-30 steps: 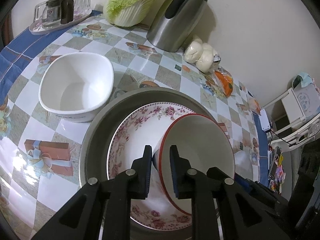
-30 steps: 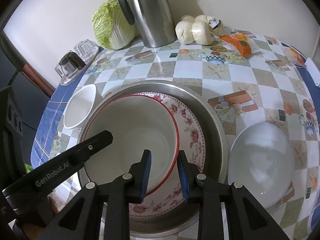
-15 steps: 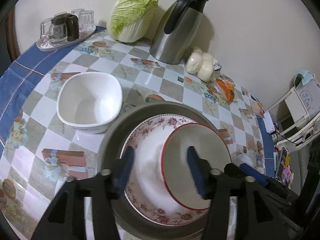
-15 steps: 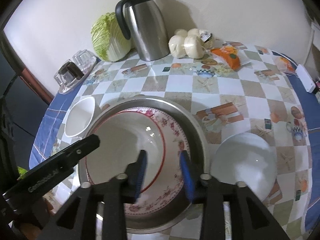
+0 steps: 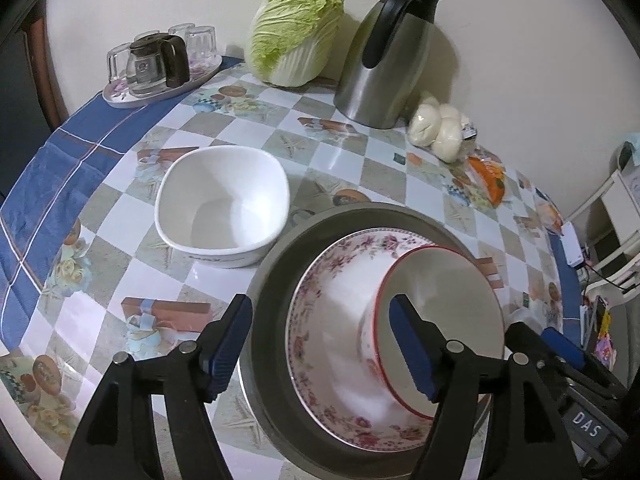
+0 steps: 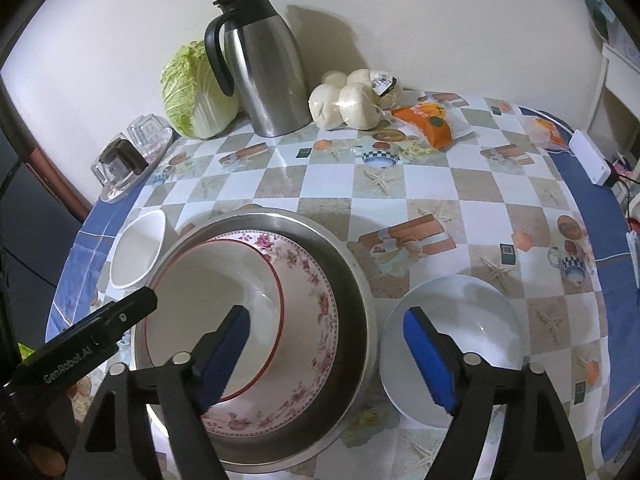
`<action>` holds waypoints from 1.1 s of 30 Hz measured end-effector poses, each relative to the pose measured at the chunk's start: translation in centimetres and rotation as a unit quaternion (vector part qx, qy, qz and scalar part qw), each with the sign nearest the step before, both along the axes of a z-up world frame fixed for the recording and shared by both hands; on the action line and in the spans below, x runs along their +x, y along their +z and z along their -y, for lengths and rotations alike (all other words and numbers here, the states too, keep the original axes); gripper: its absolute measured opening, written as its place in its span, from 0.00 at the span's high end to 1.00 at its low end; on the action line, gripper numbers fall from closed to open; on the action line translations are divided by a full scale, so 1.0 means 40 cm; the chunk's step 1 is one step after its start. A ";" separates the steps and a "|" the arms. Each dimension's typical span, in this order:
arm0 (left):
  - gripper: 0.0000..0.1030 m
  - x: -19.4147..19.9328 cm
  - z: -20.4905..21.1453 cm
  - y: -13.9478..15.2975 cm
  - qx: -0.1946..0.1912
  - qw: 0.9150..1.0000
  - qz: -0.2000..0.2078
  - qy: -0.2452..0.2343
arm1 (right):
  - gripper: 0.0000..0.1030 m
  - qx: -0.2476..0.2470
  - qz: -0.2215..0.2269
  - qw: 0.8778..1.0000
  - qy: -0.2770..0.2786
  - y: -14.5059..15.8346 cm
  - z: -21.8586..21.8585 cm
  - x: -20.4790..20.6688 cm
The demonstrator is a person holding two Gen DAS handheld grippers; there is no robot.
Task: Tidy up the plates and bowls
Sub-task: 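Move both grippers away from the tray to the square white bowl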
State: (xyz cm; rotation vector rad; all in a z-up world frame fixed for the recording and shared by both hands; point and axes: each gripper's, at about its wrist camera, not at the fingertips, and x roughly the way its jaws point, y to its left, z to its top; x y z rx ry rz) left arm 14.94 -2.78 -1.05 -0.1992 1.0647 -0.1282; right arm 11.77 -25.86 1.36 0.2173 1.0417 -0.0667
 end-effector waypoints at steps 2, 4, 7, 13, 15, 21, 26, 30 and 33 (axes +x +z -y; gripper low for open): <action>0.14 0.000 -0.002 -0.001 0.002 1.000 0.000 0.002 | 0.15 -0.002 0.000 1.000 -0.003 -0.001 0.002 0.000; 0.13 0.000 -0.006 0.002 0.002 1.000 0.004 0.006 | 0.12 -0.002 -0.001 1.000 -0.005 -0.001 0.003 0.000; 0.13 -0.002 -0.012 0.003 0.002 1.000 0.006 0.012 | 0.05 -0.002 0.001 1.000 -0.003 0.000 0.003 -0.001; 0.09 -0.005 -0.026 0.004 0.009 0.999 0.011 0.028 | 0.00 -0.005 0.005 1.000 -0.005 0.008 0.000 -0.005; 0.09 -0.008 -0.034 0.010 0.011 0.999 0.016 0.033 | 0.00 -0.006 0.006 1.000 -0.005 0.012 -0.002 -0.006; 0.09 -0.012 -0.055 0.021 0.009 0.999 0.021 0.042 | 0.00 -0.008 0.012 1.000 -0.005 0.025 -0.010 -0.012; 0.09 -0.012 -0.082 0.027 0.011 0.998 0.023 0.050 | 0.00 -0.012 0.016 1.000 0.005 0.035 -0.038 -0.014; 0.09 -0.013 -0.119 0.030 0.017 0.998 0.025 0.063 | 0.00 -0.010 0.017 1.000 0.018 0.036 -0.066 -0.011; 0.09 -0.012 -0.156 0.029 0.014 0.997 0.024 0.079 | 0.00 -0.012 0.016 1.000 0.021 0.035 -0.086 -0.009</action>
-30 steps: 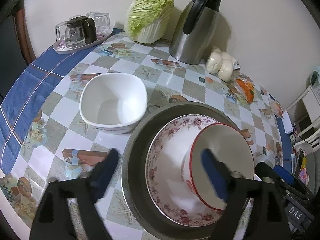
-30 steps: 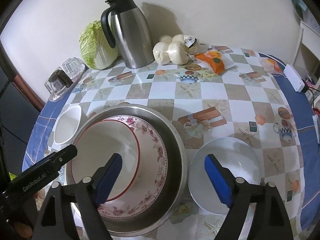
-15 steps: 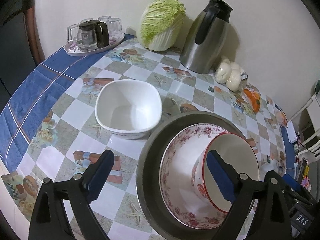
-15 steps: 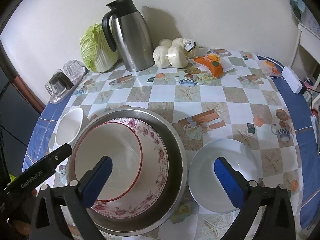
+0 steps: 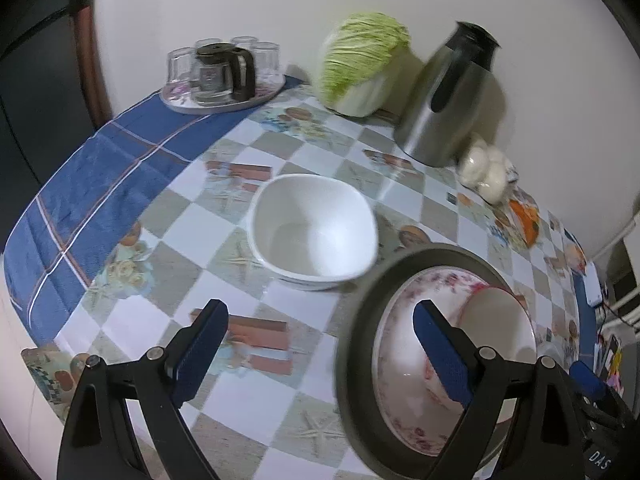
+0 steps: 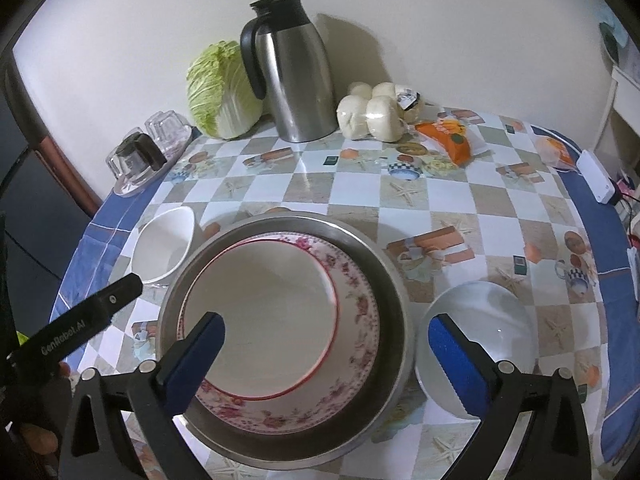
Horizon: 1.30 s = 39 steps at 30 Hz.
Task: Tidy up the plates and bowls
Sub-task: 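Move both grippers away from the tray to the square white bowl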
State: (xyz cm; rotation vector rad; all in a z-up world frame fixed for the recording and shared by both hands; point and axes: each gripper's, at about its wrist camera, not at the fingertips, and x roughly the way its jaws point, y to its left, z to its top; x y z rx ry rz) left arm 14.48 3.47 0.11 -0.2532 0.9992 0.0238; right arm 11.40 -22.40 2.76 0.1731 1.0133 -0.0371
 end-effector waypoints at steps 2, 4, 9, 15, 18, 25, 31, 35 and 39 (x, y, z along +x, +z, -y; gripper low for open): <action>0.09 0.000 -0.021 -0.002 -0.002 1.000 -0.001 0.009 | 0.00 0.000 0.001 1.000 0.005 0.001 -0.015 0.001; 0.09 0.001 -0.046 -0.007 -0.005 1.000 -0.004 0.019 | 0.00 0.000 0.002 1.000 0.010 0.002 -0.033 0.003; 0.09 0.004 -0.098 -0.021 -0.014 0.999 -0.008 0.040 | 0.00 0.003 0.002 1.000 0.022 0.000 -0.079 0.010; 0.09 0.009 -0.141 -0.039 -0.023 0.998 -0.015 0.053 | 0.00 0.007 -0.002 0.999 0.033 -0.011 -0.131 0.024; 0.09 0.013 -0.163 -0.050 -0.034 0.997 -0.018 0.060 | 0.00 0.001 -0.003 0.999 0.039 -0.016 -0.159 0.033; 0.09 0.027 -0.206 -0.066 -0.065 0.995 -0.011 0.073 | 0.00 -0.019 0.004 0.999 0.045 -0.017 -0.207 0.045; 0.08 0.055 -0.216 -0.075 -0.066 0.996 -0.001 0.067 | 0.00 -0.011 0.004 0.999 0.048 -0.019 -0.231 0.067; 0.08 0.073 -0.224 -0.080 -0.078 0.995 0.017 0.067 | 0.00 -0.003 0.012 0.999 0.047 -0.010 -0.247 0.086; 0.08 0.095 -0.225 -0.099 -0.095 0.993 0.022 0.061 | 0.00 0.012 0.010 0.999 0.036 -0.011 -0.253 0.113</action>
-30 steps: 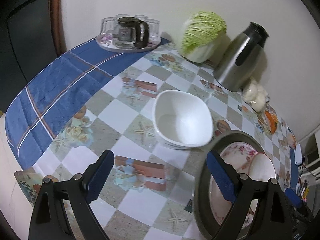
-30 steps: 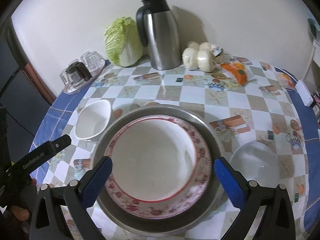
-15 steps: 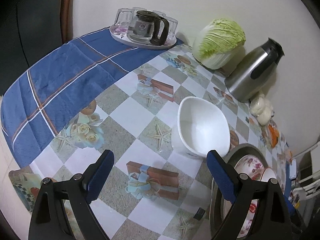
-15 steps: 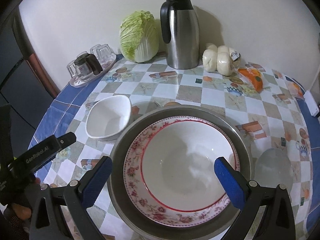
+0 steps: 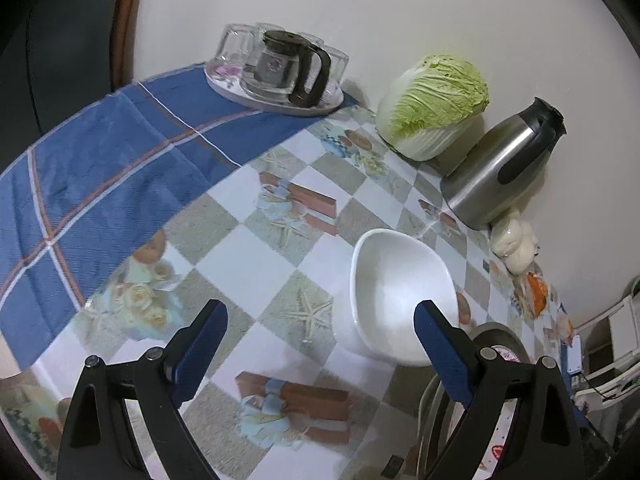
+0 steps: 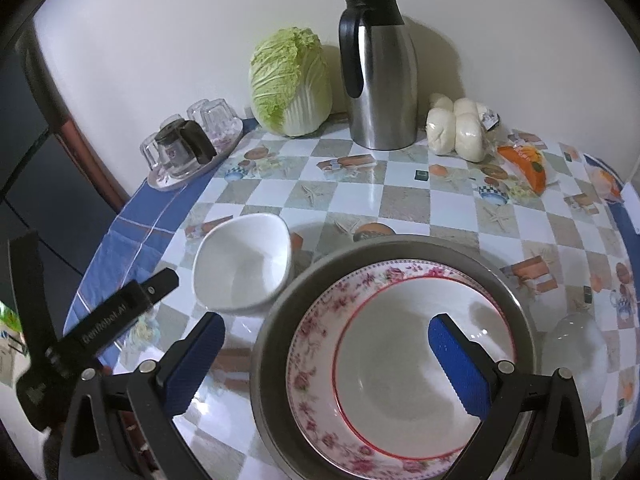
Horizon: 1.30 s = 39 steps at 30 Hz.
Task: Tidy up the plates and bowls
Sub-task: 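Move both grippers away from the tray to the square white bowl, then close both grippers on the rim of the square white bowl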
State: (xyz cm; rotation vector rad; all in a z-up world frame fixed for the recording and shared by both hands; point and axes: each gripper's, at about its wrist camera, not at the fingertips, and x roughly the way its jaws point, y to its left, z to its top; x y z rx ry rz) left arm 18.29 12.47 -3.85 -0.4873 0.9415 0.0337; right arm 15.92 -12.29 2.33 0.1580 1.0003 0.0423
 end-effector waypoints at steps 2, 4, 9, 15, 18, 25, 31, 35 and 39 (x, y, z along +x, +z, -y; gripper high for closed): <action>0.08 0.011 0.003 -0.011 -0.007 1.000 -0.005 -0.010 | 0.00 0.001 -0.004 1.000 -0.008 -0.002 -0.002 0.015; 0.08 0.020 0.006 -0.022 -0.009 1.000 -0.011 -0.016 | 0.00 0.003 -0.009 1.000 -0.014 -0.005 -0.003 0.032; 0.08 0.033 -0.001 -0.050 -0.027 0.999 -0.023 -0.011 | 0.00 -0.006 -0.018 0.999 -0.038 0.001 0.003 0.077; 0.13 0.054 0.009 -0.090 -0.062 0.997 -0.042 -0.019 | 0.09 -0.021 -0.025 0.998 -0.048 0.011 -0.008 0.131; 0.26 0.067 0.022 -0.107 -0.065 0.996 -0.053 -0.029 | 0.20 -0.027 -0.032 0.998 -0.043 0.001 -0.023 0.157; 0.39 0.080 0.021 -0.127 -0.084 0.994 -0.060 -0.033 | 0.47 -0.032 -0.056 0.998 -0.012 -0.053 -0.069 0.205; 0.57 0.084 0.023 -0.137 -0.108 0.992 -0.057 -0.042 | 0.68 -0.053 -0.073 0.996 0.016 -0.100 -0.117 0.235; 0.62 0.084 0.032 -0.134 -0.106 0.992 -0.053 -0.046 | 0.81 -0.068 -0.085 0.994 0.022 -0.130 -0.133 0.248; 0.69 0.086 0.035 -0.135 -0.115 0.991 -0.050 -0.049 | 0.87 -0.073 -0.094 0.993 0.023 -0.153 -0.136 0.257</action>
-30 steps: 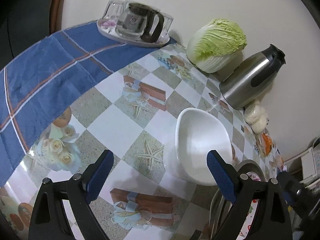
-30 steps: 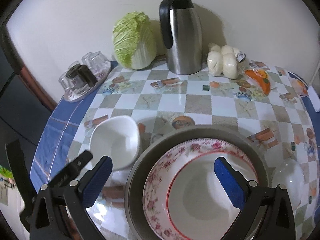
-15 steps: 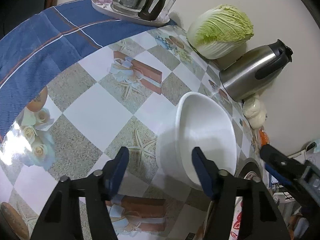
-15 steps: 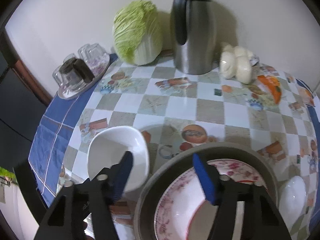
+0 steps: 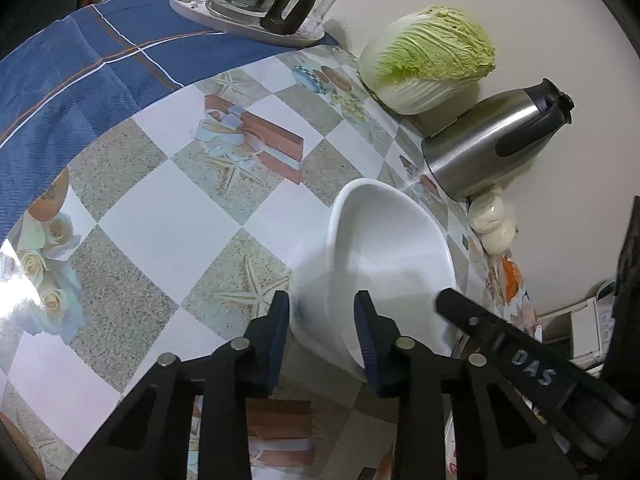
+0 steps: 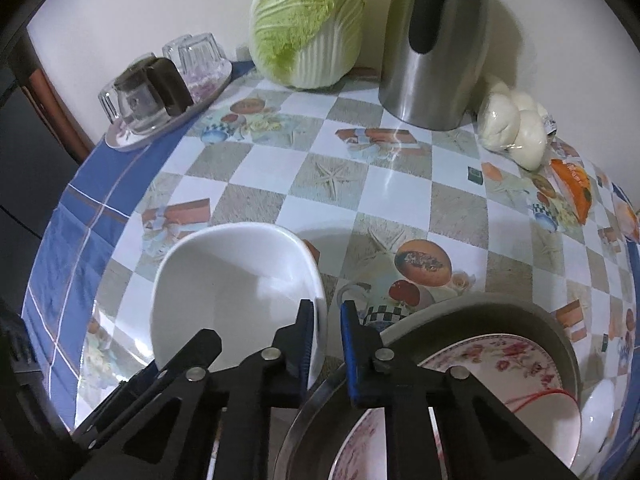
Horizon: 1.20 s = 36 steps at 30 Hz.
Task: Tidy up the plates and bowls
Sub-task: 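Close both grippers on the rim of the square white bowl, then lift the square bowl with both grippers and carry it over the tray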
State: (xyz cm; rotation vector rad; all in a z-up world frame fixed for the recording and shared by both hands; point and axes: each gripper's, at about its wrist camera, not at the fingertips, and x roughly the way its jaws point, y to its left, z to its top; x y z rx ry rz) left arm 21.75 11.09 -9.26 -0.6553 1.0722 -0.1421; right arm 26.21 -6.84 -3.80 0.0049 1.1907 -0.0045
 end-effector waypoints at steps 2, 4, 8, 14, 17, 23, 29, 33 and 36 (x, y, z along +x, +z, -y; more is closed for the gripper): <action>0.69 0.000 0.000 -0.001 0.001 1.000 0.001 0.000 | 0.88 0.002 -0.006 1.000 0.001 -0.013 -0.002 0.004; 0.69 0.000 -0.003 -0.004 -0.003 1.000 0.001 0.001 | 0.89 0.000 -0.010 1.000 0.002 -0.023 -0.005 0.005; 0.71 -0.004 -0.014 -0.005 -0.010 1.000 0.003 0.001 | 0.90 -0.002 -0.010 1.000 0.006 -0.030 -0.014 0.000; 0.73 -0.023 -0.017 0.030 0.018 1.000 0.014 -0.002 | 0.90 0.015 -0.004 1.000 0.012 -0.009 -0.024 -0.019; 0.73 -0.037 -0.015 0.073 0.041 0.999 0.035 -0.004 | 0.90 0.008 0.005 1.000 0.022 0.008 -0.036 -0.031; 0.74 -0.075 -0.030 0.141 0.035 0.997 0.072 -0.002 | 0.90 0.028 0.030 0.999 0.030 0.069 -0.029 -0.077; 0.74 -0.112 0.001 0.208 0.046 0.993 0.106 -0.021 | 0.90 0.053 0.064 0.996 0.021 0.135 0.001 -0.146; 0.74 -0.136 0.042 0.247 0.053 0.990 0.125 -0.044 | 0.89 0.069 0.085 0.994 0.012 0.173 0.035 -0.186; 0.74 -0.152 0.073 0.270 0.055 0.987 0.138 -0.061 | 0.89 0.081 0.102 0.992 -0.002 0.198 0.072 -0.222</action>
